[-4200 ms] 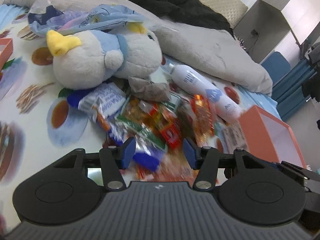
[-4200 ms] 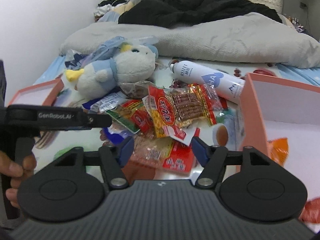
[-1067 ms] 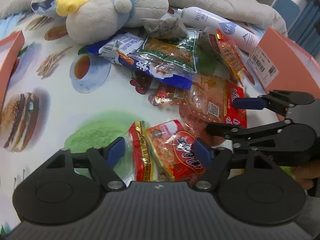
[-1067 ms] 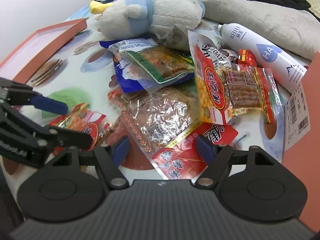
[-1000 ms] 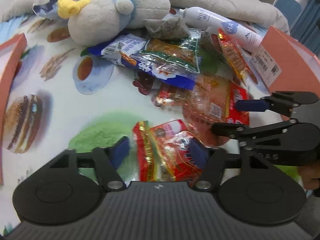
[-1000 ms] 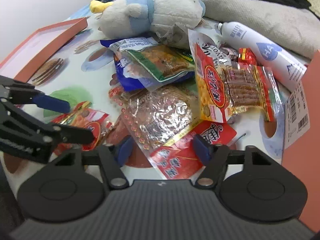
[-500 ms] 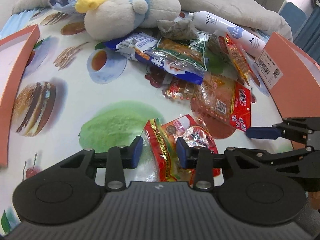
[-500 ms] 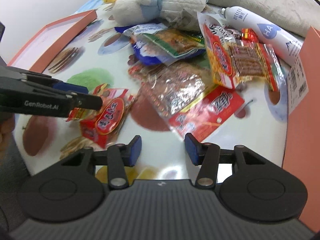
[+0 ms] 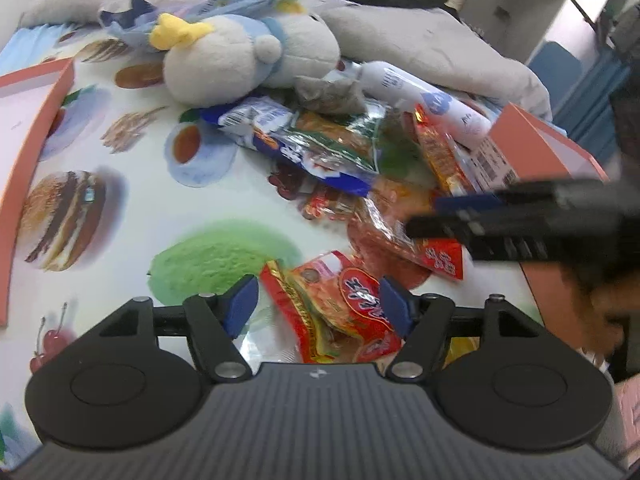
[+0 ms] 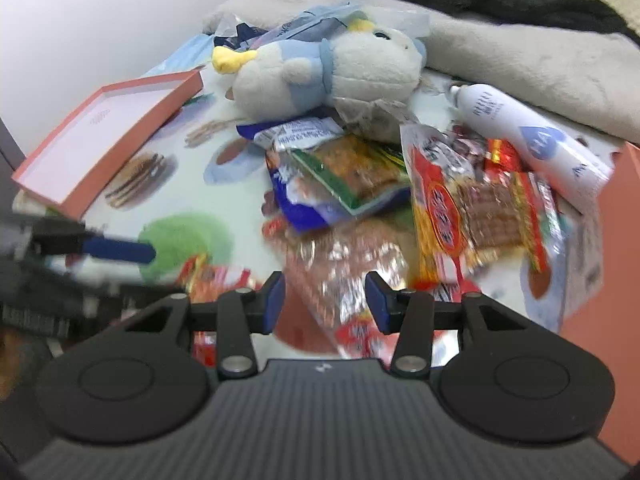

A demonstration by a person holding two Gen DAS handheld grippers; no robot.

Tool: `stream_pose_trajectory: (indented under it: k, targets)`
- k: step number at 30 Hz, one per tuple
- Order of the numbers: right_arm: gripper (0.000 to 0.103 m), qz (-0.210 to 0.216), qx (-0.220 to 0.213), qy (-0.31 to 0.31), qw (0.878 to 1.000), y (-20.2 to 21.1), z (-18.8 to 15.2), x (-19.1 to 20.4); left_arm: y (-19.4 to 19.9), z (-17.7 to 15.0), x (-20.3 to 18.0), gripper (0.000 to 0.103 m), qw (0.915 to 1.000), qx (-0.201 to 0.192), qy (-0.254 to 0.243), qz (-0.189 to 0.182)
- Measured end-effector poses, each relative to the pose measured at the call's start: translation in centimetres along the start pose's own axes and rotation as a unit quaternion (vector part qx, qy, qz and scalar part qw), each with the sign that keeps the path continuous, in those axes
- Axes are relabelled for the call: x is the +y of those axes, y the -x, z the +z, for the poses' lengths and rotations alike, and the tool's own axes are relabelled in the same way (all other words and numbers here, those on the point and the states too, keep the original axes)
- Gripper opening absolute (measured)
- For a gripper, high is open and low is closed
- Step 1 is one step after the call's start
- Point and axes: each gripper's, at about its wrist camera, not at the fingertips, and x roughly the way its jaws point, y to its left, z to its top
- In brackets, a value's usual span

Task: Organize snacks
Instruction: 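Lower the left gripper onto the red-and-yellow packet while the right gripper grasps the clear bread packet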

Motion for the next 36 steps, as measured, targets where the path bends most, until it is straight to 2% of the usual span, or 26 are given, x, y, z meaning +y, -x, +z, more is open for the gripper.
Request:
stream_pose_trajectory:
  k: [1,2,5,9,10,15,18,21,24,26,28,29,36]
  targets:
    - [0.051,0.007,0.008,0.000,1.000,-0.5,0.5,-0.3,-0.1,-0.1,-0.2,0.077,1.0000,0.000,-0.006,-0.002]
    - [0.060,0.014,0.017,0.002,1.000,-1.1,0.9,-0.5,-0.2,-0.1,-0.3,0.080,0.9999,-0.003,-0.012,-0.006]
    - [0.074,0.010,0.039,0.023,0.999,-2.8,1.8,-0.5,-0.5,-0.2,-0.7,0.086,0.9997,-0.007,-0.021,-0.014]
    - [0.079,0.018,0.069,0.057,0.996,-4.7,2.5,-0.2,-1.4,-0.3,-1.3,0.087,0.9990,-0.002,-0.043,-0.014]
    - [0.084,0.012,0.074,0.069,0.995,-5.2,2.6,-0.2,-1.8,-0.3,-1.4,0.087,0.9989,0.001,-0.046,-0.013]
    - [0.087,-0.001,0.091,0.137,0.986,-6.8,2.7,0.8,-3.2,-0.7,-2.1,0.087,0.9968,0.009,-0.079,-0.005]
    - [0.089,0.003,0.102,0.116,0.988,-7.5,3.3,0.3,-3.9,-1.0,-2.6,0.087,0.9945,0.012,-0.103,0.010]
    - [0.091,0.013,0.108,0.101,0.989,-8.0,3.4,-0.2,-4.1,-1.1,-2.2,0.086,0.9958,0.012,-0.091,0.008]
    - [0.086,0.011,0.108,0.096,0.989,-7.9,3.4,-0.3,-4.2,-1.1,-2.2,0.085,0.9956,0.015,-0.091,0.011]
    - [0.073,0.004,0.105,0.088,0.991,-7.6,3.5,-0.4,-4.2,-1.1,-2.3,0.082,0.9953,0.018,-0.095,0.009]
    - [0.064,-0.006,0.098,0.081,0.992,-7.1,3.4,-0.4,-4.1,-1.1,-2.3,0.079,0.9950,0.022,-0.097,0.008]
    - [0.058,-0.010,0.096,0.075,0.992,-6.8,3.3,-0.4,-4.1,-1.1,-2.2,0.074,0.9952,0.024,-0.095,0.006]
    - [0.049,-0.033,0.087,0.057,0.994,-4.8,1.4,0.1,-3.7,-1.7,-2.8,0.067,0.9951,0.026,-0.095,0.009]
